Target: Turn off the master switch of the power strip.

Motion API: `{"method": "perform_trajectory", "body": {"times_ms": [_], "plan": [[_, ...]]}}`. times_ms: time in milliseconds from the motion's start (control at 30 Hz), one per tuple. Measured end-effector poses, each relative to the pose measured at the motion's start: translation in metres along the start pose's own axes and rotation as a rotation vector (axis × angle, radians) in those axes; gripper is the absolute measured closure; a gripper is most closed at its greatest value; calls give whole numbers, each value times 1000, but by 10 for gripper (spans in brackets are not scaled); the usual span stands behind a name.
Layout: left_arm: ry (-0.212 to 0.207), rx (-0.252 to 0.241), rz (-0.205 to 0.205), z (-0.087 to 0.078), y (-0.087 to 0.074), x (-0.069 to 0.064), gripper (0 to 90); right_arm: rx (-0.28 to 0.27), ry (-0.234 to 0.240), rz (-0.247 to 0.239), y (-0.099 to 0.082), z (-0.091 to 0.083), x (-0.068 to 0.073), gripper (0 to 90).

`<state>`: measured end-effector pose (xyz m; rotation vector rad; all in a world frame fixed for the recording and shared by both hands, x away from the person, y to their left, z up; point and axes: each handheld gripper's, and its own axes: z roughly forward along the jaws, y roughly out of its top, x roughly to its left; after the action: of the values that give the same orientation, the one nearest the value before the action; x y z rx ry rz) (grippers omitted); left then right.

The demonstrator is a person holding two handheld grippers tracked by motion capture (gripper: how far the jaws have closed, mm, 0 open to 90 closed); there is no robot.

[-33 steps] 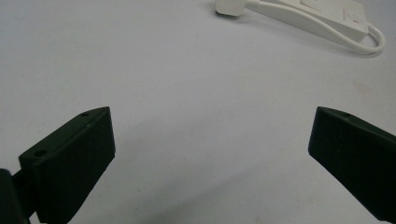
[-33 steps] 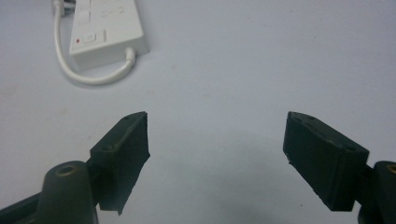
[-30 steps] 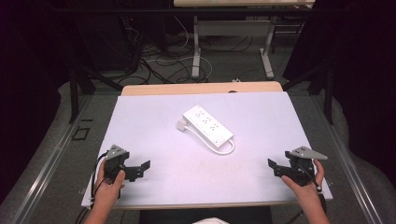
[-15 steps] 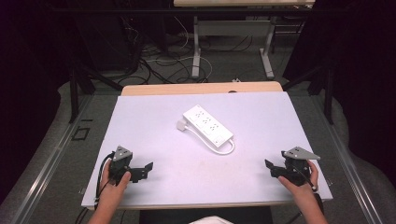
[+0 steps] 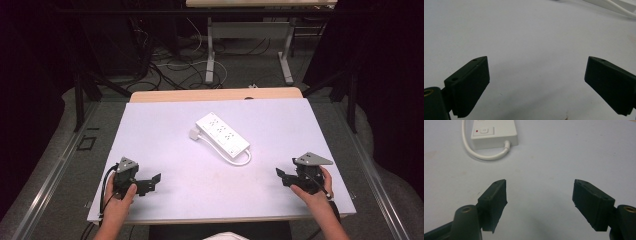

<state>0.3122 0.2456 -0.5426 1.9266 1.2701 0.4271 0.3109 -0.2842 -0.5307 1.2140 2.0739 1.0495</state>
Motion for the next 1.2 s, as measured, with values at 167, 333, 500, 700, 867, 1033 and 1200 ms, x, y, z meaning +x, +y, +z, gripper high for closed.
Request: {"method": "perform_trajectory", "body": {"times_ms": [167,333,500,700,867,1033,1200], "plan": [[-4,2,4,0,0,-1,61,12,16,-6,6,2,4,286],[-4,8,3,-1,0,0,61,32,27,-11,12,5,6,310],[3,7,1,-1,-1,0,63,36,48,-18,19,9,9,333],[10,12,7,-1,-1,-1,65,47,64,-43,28,15,16,343],[12,-6,10,-1,-1,-1,64,56,83,-61,36,19,20,343],[39,-5,49,1,-2,-5,58,55,87,-67,43,21,22,346],[32,10,68,2,-2,-6,34,48,105,-68,49,23,23,346]]}}
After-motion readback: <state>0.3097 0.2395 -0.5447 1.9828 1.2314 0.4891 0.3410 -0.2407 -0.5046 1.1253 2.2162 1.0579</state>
